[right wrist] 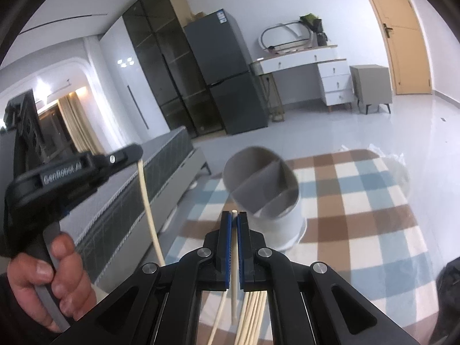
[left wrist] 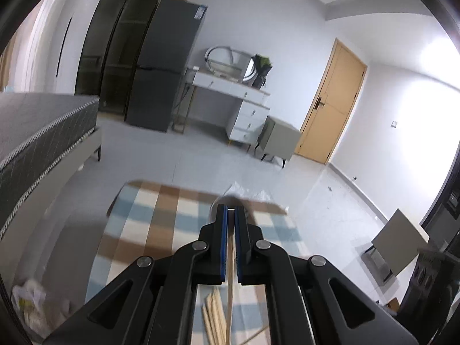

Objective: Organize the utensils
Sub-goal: 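Carry both held chopsticks up and over the utensil holder opening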

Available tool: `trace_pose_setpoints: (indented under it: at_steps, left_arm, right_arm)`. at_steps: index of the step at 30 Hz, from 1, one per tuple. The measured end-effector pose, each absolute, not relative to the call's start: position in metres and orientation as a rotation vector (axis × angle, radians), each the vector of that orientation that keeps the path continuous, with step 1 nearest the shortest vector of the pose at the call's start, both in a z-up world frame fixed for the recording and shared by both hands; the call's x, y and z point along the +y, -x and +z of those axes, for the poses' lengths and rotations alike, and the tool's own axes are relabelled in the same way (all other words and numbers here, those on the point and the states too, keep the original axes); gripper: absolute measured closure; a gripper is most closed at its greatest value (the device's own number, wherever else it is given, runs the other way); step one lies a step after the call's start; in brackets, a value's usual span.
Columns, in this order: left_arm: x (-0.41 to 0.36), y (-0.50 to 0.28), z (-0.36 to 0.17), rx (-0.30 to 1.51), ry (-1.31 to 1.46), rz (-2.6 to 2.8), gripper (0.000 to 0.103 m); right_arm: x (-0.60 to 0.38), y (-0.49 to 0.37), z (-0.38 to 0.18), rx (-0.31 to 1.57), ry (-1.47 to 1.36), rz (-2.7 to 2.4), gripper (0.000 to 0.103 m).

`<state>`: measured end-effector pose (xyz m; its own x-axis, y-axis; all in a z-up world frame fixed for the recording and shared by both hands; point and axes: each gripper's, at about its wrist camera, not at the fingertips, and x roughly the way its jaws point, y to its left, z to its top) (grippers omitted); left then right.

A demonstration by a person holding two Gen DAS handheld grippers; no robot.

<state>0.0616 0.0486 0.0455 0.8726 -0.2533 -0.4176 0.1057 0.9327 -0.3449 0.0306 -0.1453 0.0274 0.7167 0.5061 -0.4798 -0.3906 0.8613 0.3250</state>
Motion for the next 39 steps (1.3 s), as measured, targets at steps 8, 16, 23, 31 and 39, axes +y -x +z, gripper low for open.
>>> trace_pose_setpoints:
  at_steps: [8,16,23,31,39]
  left_arm:
    - [0.043,-0.116,0.076,0.393,0.329,-0.221,0.103]
    - [0.051,-0.166,0.090,0.311,0.321,-0.219,0.103]
    - [0.058,-0.190,0.074,0.264,0.278,-0.191,0.103]
    - [0.059,-0.209,0.041,0.319,0.286,-0.201,0.102]
    - [0.057,-0.205,0.036,0.335,0.284,-0.206,0.102]
  right_arm:
    - [-0.160,-0.059,0.072,0.531,-0.215,0.496,0.100]
    - [-0.167,-0.122,0.127,0.452,-0.207,0.502,0.100]
    - [-0.146,-0.168,0.146,0.409,-0.196,0.524,0.100]
    - [-0.128,-0.203,0.115,0.455,-0.231,0.518,0.100]
    - [-0.121,-0.209,0.089,0.515,-0.204,0.504,0.100]
